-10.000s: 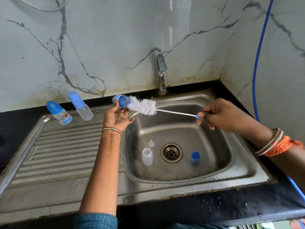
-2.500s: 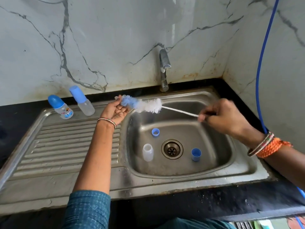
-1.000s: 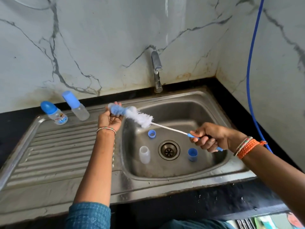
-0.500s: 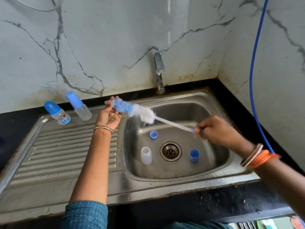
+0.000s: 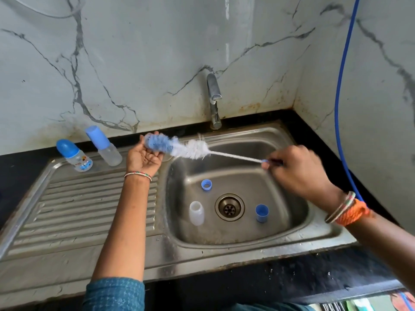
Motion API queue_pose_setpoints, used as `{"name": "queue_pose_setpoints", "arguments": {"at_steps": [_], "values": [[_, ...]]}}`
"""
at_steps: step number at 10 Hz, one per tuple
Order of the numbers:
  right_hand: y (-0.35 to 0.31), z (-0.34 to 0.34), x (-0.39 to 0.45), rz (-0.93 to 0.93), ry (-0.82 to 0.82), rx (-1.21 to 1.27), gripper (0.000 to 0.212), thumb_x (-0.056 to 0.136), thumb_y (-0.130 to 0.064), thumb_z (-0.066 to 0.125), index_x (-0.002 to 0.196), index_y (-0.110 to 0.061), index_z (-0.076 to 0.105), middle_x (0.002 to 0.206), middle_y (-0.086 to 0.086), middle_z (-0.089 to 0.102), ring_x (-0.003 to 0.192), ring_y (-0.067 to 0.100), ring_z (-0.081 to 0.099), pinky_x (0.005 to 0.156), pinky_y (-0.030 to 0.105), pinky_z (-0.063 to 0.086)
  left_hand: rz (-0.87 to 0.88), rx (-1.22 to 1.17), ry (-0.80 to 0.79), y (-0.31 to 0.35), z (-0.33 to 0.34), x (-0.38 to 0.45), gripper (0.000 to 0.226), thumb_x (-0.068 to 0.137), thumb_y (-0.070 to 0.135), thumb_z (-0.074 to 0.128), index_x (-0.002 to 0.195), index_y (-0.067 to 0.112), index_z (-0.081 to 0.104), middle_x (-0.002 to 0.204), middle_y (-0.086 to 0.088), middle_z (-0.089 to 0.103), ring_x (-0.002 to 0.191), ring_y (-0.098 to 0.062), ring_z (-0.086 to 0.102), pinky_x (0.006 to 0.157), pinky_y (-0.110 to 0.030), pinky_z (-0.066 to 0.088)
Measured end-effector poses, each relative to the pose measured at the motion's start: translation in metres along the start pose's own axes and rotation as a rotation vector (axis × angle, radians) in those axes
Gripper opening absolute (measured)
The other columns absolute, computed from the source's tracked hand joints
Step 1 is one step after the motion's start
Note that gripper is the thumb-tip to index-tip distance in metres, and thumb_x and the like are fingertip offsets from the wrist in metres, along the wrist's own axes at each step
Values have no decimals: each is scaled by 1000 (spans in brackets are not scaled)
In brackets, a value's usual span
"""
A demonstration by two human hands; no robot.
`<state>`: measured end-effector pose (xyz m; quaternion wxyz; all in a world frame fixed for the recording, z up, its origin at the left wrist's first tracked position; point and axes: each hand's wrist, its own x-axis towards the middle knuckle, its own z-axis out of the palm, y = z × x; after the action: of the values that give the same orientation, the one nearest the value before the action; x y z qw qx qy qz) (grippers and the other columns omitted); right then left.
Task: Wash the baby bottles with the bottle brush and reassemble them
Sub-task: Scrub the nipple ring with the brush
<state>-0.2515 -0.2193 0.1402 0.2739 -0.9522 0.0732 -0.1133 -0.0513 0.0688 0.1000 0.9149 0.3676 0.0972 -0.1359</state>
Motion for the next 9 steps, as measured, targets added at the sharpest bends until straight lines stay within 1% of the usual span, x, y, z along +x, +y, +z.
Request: {"name": "queue_pose_setpoints", "arguments": {"at_steps": [1,2,3,4,5,6,7,8,9], "values": [[17,13,5,680,-760,872,20,81,-21,52,69,-5,58,44,-5,34,31,5,25,32,15,18,6,-48,-104,-1,1,-6,32,83,22,50,111,8,58,98,-5,73,100,-19,65,94,-40,46],[28,35,3,642,-775,879,32,97,-23,43,77,-5,61,48,-3,39,32,4,30,32,16,23,39,-3,-47,-4,-2,-3,25,82,20,52,103,13,65,94,-1,74,104,-16,63,97,-39,44],[16,30,5,127,-309,95,27,98,-34,50,87,-14,65,71,-1,61,54,14,59,48,21,39,43,146,126,-7,-5,1,32,97,21,46,79,21,73,103,1,72,119,-16,56,90,-26,43],[8,21,3,-296,279,-522,12,89,-28,64,93,-18,70,87,3,62,76,27,63,53,29,44,-4,252,273,-12,-3,3,18,99,29,45,109,22,58,132,-2,57,107,-13,61,75,-24,44],[1,35,-8,-367,381,-539,9,85,-17,62,85,-16,71,78,3,63,67,27,61,51,28,44,-20,254,314,-18,-3,6,23,100,28,40,114,18,56,120,-3,58,102,-17,60,75,-31,43],[6,38,-3,203,-376,114,14,90,-9,50,86,-10,64,66,0,57,52,15,54,45,24,40,7,188,217,-19,-7,2,32,101,23,38,84,19,65,109,0,63,92,-15,60,83,-33,45],[26,29,5,608,-1022,1062,18,92,-17,49,85,-9,64,59,-5,42,40,0,30,33,12,21,30,-67,27,-15,-16,-5,28,94,18,46,85,14,72,107,-3,69,99,-19,64,98,-41,44],[21,16,8,444,-908,904,29,94,-30,53,97,-6,67,65,-4,49,45,3,32,37,14,24,77,-116,27,-8,-21,-6,20,86,20,54,80,16,73,91,2,74,92,-17,69,92,-38,48],[-2,14,4,106,-465,232,14,91,-31,61,95,-18,68,76,-5,64,63,14,59,54,29,49,65,-26,120,-10,-19,-1,29,98,24,43,82,23,68,78,10,74,88,-12,65,85,-34,46]]}}
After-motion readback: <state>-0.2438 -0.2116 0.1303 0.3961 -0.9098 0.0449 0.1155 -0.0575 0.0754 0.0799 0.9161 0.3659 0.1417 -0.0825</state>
